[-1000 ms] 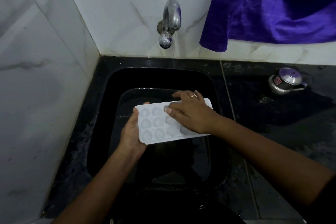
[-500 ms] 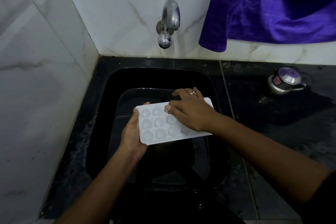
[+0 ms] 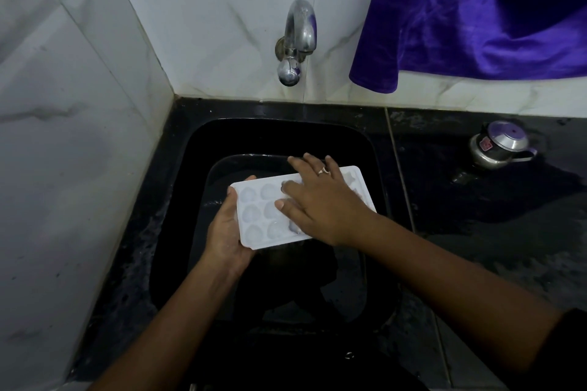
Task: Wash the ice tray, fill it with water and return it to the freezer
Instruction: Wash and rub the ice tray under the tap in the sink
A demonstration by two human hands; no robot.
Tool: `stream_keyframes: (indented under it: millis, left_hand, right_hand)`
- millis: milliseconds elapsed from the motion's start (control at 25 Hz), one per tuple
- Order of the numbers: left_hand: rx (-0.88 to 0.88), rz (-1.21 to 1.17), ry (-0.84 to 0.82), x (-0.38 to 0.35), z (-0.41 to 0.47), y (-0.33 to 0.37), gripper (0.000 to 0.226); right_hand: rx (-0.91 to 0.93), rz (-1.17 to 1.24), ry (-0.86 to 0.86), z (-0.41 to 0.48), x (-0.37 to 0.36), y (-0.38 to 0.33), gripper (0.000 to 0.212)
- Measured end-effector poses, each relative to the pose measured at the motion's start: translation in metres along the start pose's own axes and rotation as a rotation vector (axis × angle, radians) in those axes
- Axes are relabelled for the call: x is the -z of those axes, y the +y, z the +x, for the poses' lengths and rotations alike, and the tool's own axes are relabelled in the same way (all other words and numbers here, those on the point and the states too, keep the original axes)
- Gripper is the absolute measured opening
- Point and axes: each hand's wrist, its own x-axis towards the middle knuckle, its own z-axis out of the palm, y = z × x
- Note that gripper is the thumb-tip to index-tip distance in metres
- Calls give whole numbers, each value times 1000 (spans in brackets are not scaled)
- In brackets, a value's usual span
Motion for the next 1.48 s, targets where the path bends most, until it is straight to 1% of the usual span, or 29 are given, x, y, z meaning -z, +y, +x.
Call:
stream_keyframes:
  millis: [40,120,200,360,520,640,720,800,880,960,1120,1200,1280,1400,1480]
  left_hand:
    - [1,-8,-9,0,1,1,46]
    - [-2,-13,0,0,1,2,45]
    - [14,-2,-5,-2,3,-1,46]
    - [12,-22,-3,-3,4,1,45]
    - [39,-3,-5,-4,7,-4,50]
    - [22,0,-2,-1,8,-1,49]
    - [15,3,-6,0,7,2,48]
    - [27,24,-4,-2,7,-1,48]
    - [31,20,5,-2,7,-3,48]
    - [22,8,11,-3,6,-1,47]
    - [47,4,1,-5,5,-6,49]
    - [37,-8,2,-2,7,-5,47]
    - [34,-19,-4,0,9,-2,47]
    - [58,-10,-17,1,12,-6,51]
    - [56,-18,-15,3,14,-6,50]
  right_hand:
    - [21,7,-8,-2,-1,2,66]
    - [3,50,-10,-2,2,7,54]
    - [-34,15,36,1,-1,7,48]
    - [18,6,35,-2,-8,5,53]
    - [-74,-23,85,4,-5,6,55]
    - [1,-37,69,-1,-13,4,53]
    - [-9,-34,79,-2,-10,11,55]
    - [-53,-22,86,1,-10,9,51]
    - [-31,-16,70,-1,-15,4,47]
    - [4,-18,55,-6,-16,9,52]
    - [-60,-17,80,-2,-12,8,56]
    - [-26,-17,59,-5,-17,5,58]
    - [-8,-23,57,-6,-18,11,55]
    - [-63,-6,73,2,-15,10,46]
    - [-37,-4,67,1,-19,5,49]
